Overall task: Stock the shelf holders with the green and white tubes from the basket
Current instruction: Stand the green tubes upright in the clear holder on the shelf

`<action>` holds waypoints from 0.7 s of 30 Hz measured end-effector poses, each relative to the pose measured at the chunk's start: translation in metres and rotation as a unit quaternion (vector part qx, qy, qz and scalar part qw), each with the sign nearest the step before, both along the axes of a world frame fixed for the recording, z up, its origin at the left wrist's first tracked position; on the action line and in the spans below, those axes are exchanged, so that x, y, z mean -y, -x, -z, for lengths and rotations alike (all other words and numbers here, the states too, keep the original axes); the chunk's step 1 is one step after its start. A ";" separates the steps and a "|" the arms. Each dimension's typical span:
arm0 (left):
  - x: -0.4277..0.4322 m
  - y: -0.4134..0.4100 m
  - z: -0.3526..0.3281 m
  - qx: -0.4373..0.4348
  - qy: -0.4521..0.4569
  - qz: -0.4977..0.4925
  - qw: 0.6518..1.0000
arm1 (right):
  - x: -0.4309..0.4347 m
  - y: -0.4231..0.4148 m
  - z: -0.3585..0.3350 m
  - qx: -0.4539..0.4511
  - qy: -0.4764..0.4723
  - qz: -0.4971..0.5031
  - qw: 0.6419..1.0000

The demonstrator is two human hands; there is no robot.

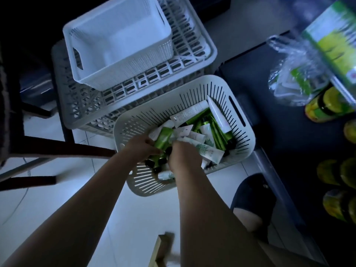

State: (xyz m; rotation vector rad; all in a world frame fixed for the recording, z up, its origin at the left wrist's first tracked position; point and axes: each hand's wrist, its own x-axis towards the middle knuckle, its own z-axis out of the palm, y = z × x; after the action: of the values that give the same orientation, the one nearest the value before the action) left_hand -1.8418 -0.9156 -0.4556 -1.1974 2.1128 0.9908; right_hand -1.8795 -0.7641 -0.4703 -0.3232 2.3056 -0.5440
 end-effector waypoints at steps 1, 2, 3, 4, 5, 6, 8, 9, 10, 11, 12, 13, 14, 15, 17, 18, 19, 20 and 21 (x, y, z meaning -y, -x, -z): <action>-0.003 -0.002 -0.006 -0.022 -0.002 -0.034 0.999 | -0.003 0.001 -0.007 -0.003 0.030 0.037 0.999; -0.007 -0.004 -0.014 -0.041 -0.005 -0.067 0.997 | -0.008 0.001 -0.017 -0.001 0.062 0.084 0.995; -0.010 -0.007 -0.019 -0.064 -0.009 -0.099 0.993 | -0.013 0.002 -0.024 -0.009 0.106 0.138 0.985; -0.013 -0.010 -0.026 -0.085 -0.013 -0.135 0.987 | -0.020 0.004 -0.036 -0.008 0.149 0.191 0.970; -0.016 -0.013 -0.030 -0.108 -0.020 -0.173 0.979 | -0.026 0.006 -0.044 0.003 0.190 0.246 0.951; -0.020 -0.016 -0.035 -0.136 -0.034 -0.206 0.969 | -0.034 0.007 -0.054 0.022 0.229 0.296 0.927; -0.037 -0.021 -0.054 -0.182 -0.063 -0.243 0.951 | -0.055 0.008 -0.070 0.061 0.287 0.373 0.880; -0.047 -0.023 -0.066 -0.202 -0.076 -0.251 0.944 | -0.066 0.009 -0.078 0.083 0.322 0.401 0.854; -0.057 -0.024 -0.077 -0.217 -0.093 -0.258 0.937 | -0.078 0.010 -0.086 0.114 0.359 0.426 0.822; -0.065 -0.024 -0.085 -0.233 -0.114 -0.263 0.929 | -0.089 0.010 -0.093 0.143 0.391 0.449 0.791; -0.073 -0.024 -0.094 -0.246 -0.136 -0.262 0.923 | -0.100 0.009 -0.101 0.168 0.413 0.463 0.766; -0.079 -0.022 -0.103 -0.260 -0.154 -0.259 0.917 | -0.110 0.008 -0.110 0.185 0.428 0.473 0.747; -0.084 -0.020 -0.113 -0.278 -0.172 -0.253 0.911 | -0.119 0.005 -0.119 0.201 0.449 0.483 0.725; -0.088 -0.018 -0.122 -0.294 -0.184 -0.245 0.905 | -0.125 0.003 -0.126 0.213 0.469 0.495 0.700; -0.098 -0.014 -0.144 -0.319 -0.195 -0.220 0.901 | -0.134 -0.005 -0.143 0.234 0.508 0.521 0.644; -0.102 -0.012 -0.153 -0.335 -0.191 -0.211 0.898 | -0.135 -0.007 -0.150 0.245 0.527 0.532 0.615; -0.105 -0.010 -0.160 -0.351 -0.184 -0.205 0.895 | -0.135 -0.008 -0.156 0.252 0.549 0.540 0.586; -0.109 -0.010 -0.169 -0.366 -0.179 -0.196 0.892 | -0.136 -0.009 -0.166 0.254 0.572 0.546 0.557; -0.113 -0.011 -0.177 -0.380 -0.176 -0.186 0.889 | -0.138 -0.010 -0.177 0.255 0.592 0.550 0.531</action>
State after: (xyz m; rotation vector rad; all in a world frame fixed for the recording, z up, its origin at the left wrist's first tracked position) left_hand -1.8313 -0.8022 -0.2784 -1.1525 2.0987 2.2108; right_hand -1.8696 -0.6266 -0.2937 0.7233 0.8981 -2.4092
